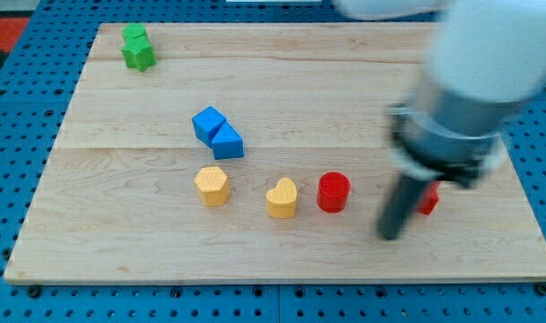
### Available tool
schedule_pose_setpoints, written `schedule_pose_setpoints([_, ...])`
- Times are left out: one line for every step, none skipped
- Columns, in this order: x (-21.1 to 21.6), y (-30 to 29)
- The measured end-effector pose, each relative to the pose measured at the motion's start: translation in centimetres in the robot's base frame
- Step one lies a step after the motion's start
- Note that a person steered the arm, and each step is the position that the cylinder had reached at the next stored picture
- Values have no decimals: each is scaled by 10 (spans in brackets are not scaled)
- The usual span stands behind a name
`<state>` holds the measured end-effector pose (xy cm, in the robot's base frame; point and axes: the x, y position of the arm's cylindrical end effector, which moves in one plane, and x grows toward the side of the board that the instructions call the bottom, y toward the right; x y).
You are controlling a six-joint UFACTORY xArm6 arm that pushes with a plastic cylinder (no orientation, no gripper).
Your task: Push the blue triangle at the left side of the hexagon
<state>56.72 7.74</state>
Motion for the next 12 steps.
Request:
schedule_pose_setpoints([-1, -59])
schedule_pose_setpoints([-14, -61])
schedule_pose_setpoints([-22, -62])
schedule_pose_setpoints([18, -88])
schedule_pose_setpoints([3, -208])
schedule_pose_setpoints([-48, -296])
schedule_pose_setpoints([-110, -280])
schedule_pose_setpoints([-134, -233])
schedule_pose_setpoints([-134, -213])
schedule_pose_setpoints([-137, -177])
schedule_pose_setpoints([-150, -121])
schedule_pose_setpoints([-151, -70])
